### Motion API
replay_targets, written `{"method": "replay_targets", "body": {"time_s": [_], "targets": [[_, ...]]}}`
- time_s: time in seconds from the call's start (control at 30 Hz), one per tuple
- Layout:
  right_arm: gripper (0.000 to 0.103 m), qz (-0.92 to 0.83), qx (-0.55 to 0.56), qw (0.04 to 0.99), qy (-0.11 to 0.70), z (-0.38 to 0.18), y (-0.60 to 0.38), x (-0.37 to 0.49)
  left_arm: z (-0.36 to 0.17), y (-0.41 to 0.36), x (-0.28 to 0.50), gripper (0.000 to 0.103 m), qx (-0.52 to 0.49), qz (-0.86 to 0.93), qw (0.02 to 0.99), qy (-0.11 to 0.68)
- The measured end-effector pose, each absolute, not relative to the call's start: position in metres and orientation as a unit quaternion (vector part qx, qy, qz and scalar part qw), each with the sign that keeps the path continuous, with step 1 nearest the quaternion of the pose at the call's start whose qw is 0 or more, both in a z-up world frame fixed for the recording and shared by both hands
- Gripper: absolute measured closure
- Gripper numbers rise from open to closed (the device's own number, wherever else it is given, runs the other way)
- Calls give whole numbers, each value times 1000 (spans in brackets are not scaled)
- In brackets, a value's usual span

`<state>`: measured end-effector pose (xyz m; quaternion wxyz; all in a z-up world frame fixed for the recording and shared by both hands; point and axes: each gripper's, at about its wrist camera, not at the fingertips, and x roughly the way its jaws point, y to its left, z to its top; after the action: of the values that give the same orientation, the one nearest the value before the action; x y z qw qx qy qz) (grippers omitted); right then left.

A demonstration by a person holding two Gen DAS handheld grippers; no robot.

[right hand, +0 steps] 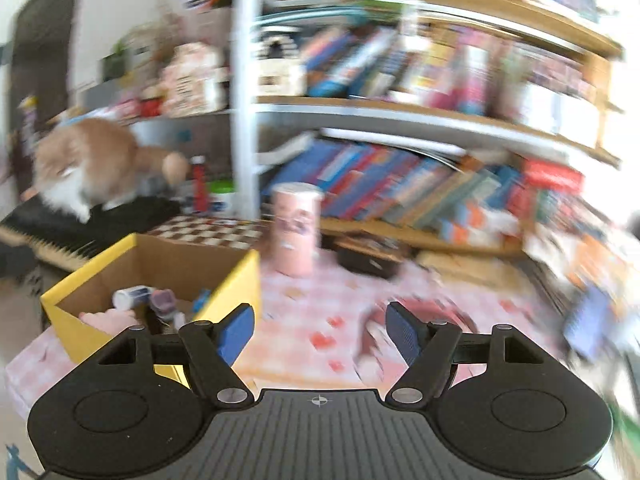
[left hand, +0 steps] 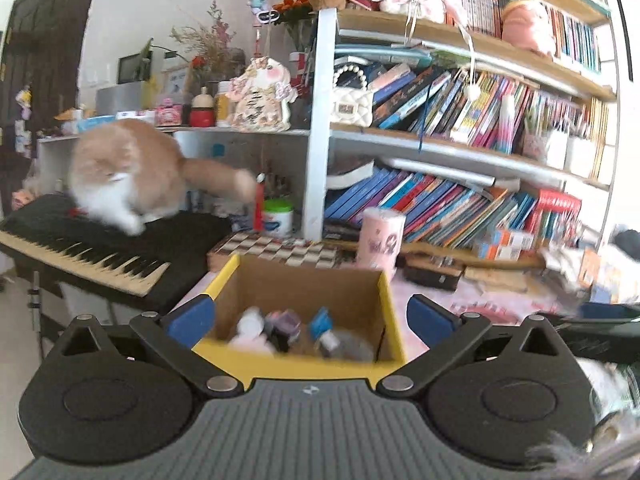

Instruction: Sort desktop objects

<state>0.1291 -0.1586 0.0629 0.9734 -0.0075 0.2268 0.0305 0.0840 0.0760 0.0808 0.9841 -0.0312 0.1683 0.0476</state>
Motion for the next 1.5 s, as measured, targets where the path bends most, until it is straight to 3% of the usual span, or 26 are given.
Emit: {"method": "replay_targets", "body": {"time_s": [0.33, 0.5, 0.77, 1.5], "targets": [[20, -32, 21, 953, 302, 31, -170, 29, 43, 50, 14, 0, -28, 47, 975, 216], [14, -33, 8, 954, 296, 30, -167, 12, 36, 35, -4, 0, -7, 34, 972, 233], [6, -19, -20, 952, 304, 16, -161, -1, 24, 12, -17, 0, 3, 20, 965, 262], [1, -34, 5, 944, 329, 13, -174, -23, 21, 2, -33, 0, 6, -2, 959, 284]]}}
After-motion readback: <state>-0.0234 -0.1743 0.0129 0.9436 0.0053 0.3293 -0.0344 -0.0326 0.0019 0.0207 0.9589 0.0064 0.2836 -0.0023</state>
